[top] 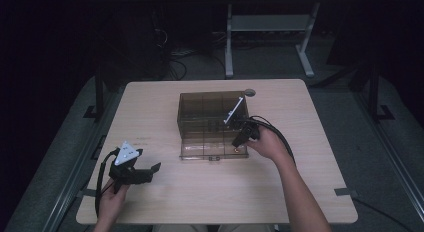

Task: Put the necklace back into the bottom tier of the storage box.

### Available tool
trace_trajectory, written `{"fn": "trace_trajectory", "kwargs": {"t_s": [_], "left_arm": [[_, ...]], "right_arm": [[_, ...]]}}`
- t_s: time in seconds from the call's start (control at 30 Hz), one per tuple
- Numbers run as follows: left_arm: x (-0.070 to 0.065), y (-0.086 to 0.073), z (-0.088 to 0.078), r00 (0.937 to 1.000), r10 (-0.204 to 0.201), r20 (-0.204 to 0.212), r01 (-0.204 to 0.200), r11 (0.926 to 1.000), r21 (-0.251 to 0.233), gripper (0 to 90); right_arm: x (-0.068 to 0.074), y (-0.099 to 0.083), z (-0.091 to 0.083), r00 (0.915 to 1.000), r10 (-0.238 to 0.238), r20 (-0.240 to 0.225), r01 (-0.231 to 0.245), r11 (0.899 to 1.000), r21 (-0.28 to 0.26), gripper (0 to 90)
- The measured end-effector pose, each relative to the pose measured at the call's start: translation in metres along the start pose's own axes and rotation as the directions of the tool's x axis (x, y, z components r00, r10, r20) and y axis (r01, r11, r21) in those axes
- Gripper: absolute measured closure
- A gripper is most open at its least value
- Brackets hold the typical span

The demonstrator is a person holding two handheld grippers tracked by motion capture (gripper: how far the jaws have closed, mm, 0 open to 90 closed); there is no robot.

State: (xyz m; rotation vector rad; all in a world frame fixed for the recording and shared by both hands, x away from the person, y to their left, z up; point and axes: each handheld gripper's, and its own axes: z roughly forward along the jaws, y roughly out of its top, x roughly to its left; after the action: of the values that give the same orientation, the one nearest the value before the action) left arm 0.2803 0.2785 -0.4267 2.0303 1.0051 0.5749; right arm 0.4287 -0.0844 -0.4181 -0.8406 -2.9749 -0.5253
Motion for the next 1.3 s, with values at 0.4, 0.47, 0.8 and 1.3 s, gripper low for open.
{"fn": "trace_trajectory", "kwargs": {"t_s": [0.4,0.47,0.8,1.3], "left_arm": [[0.0011,-0.0003,-0.0002,1.0000,-0.009,-0.003,0.009,0.9999,-0.005,16.8],[0.0010,-0.0002,-0.0002,1.0000,-0.008,-0.004,0.008,1.0000,-0.005,16.8],[0.0018,0.0004,0.0005,0.9998,-0.021,-0.004,0.021,0.9997,-0.011,16.8],[0.0023,-0.0007,-0.0002,0.9999,-0.011,-0.002,0.011,0.9999,0.005,16.8]], "right_arm": [[-0.0018,-0.0043,0.0013,0.9999,0.013,-0.006,-0.013,1.000,-0.009,76.0],[-0.0019,-0.0049,0.0008,0.9998,0.017,-0.009,-0.017,1.000,-0.013,74.3],[-0.0036,-0.0069,-0.0040,0.9997,0.022,-0.008,-0.022,0.999,-0.033,66.8],[-0.0040,-0.0093,-0.0074,0.9992,0.040,-0.009,-0.040,0.998,-0.041,53.9]]}}
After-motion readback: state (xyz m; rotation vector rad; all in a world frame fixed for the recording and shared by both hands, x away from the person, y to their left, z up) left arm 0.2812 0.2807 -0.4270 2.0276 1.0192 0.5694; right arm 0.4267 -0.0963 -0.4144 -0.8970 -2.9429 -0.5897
